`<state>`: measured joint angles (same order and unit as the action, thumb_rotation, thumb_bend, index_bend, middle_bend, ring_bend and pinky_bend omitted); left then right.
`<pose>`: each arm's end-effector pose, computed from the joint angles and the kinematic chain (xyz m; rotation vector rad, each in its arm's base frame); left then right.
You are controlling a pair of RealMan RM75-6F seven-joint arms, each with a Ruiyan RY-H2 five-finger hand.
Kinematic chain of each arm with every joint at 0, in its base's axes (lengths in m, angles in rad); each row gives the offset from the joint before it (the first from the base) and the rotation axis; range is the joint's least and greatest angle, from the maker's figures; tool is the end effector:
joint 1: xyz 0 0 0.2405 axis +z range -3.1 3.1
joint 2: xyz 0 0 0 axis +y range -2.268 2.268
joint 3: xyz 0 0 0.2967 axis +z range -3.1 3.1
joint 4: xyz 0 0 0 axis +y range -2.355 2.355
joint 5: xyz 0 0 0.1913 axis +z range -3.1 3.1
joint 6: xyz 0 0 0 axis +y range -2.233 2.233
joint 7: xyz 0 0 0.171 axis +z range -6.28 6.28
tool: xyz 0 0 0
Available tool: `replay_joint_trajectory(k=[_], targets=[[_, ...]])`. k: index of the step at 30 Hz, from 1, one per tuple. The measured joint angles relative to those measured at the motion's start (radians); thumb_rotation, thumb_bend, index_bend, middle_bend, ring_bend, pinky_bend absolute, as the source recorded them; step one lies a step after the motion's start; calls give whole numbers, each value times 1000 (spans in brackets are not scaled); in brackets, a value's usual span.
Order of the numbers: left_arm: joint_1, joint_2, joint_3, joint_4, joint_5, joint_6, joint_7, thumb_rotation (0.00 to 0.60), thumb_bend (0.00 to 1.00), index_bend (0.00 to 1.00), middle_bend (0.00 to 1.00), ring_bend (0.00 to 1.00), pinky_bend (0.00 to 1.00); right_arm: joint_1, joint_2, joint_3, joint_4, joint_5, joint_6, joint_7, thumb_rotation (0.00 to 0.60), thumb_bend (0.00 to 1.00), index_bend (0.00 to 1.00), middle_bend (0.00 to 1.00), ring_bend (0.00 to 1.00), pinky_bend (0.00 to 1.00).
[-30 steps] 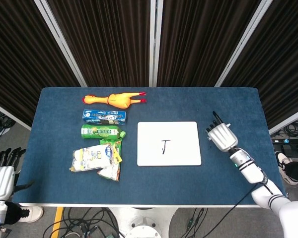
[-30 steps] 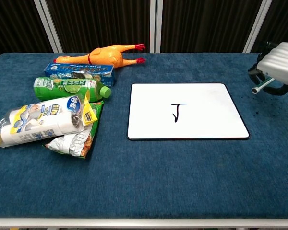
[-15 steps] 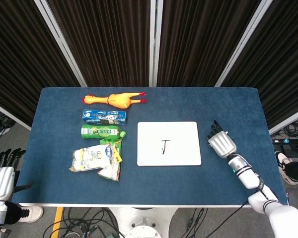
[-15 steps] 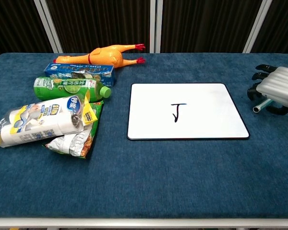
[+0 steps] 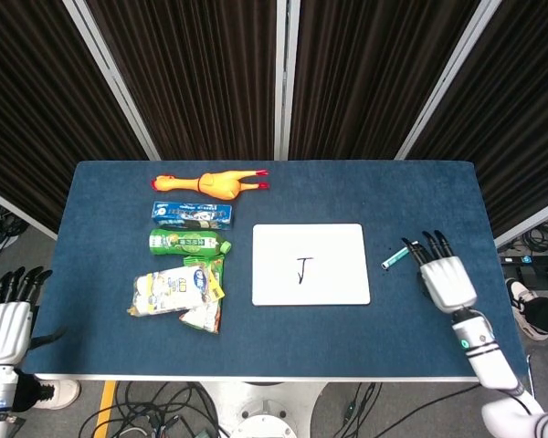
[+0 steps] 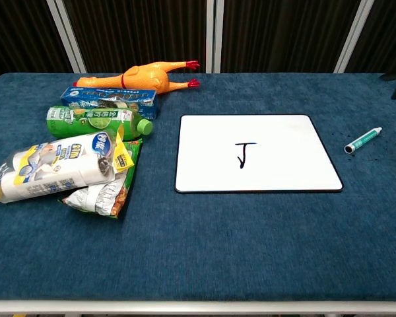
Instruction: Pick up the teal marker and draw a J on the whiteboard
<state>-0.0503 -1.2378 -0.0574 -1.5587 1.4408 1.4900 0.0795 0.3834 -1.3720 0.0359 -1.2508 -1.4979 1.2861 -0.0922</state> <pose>-0.3578 0.1987 0.1614 -1.3138 -0.9350 -0.8444 -0.3241 -0.3158 0.1031 1.6888 -0.6840 0.8245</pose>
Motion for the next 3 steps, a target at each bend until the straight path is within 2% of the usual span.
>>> replay_joint_trajectory(k=[3], targets=[[-4,-9,-3,-1,7,10,35,600,0,134,88,4,0,-84,132,1,-189,9,93,89,600,459,101,262,62,0]])
